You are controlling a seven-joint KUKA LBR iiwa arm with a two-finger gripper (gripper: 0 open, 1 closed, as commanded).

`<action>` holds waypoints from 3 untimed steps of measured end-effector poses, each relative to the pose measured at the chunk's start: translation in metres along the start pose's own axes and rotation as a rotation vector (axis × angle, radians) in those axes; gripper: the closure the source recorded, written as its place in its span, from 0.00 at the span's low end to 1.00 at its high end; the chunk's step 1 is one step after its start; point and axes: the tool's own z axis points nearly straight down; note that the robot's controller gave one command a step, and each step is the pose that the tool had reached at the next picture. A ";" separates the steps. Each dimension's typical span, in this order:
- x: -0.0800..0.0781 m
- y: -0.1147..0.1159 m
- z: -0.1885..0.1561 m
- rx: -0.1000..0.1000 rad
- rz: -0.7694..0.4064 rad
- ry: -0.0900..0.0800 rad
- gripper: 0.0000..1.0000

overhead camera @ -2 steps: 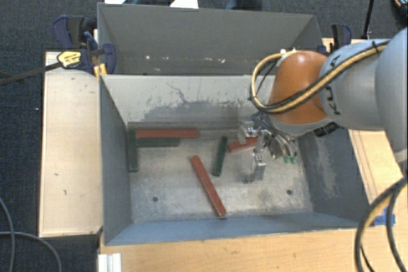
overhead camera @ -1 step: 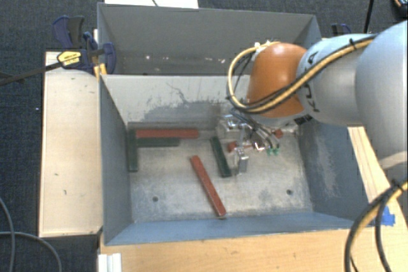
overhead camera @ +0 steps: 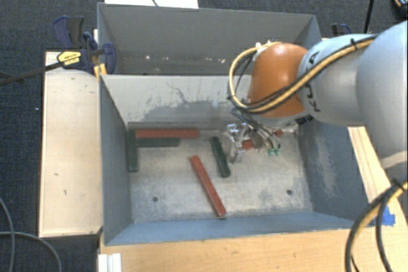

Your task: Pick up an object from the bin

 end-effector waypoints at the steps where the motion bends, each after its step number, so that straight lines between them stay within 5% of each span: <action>1: -0.002 0.084 -0.020 -0.004 0.112 -0.002 1.00; 2: -0.001 0.078 -0.019 0.000 0.116 -0.001 0.00; 3: 0.077 0.068 -0.004 0.000 0.095 0.013 0.00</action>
Offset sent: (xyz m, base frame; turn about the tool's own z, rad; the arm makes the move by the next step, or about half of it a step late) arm -0.0144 0.0769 0.0181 0.1182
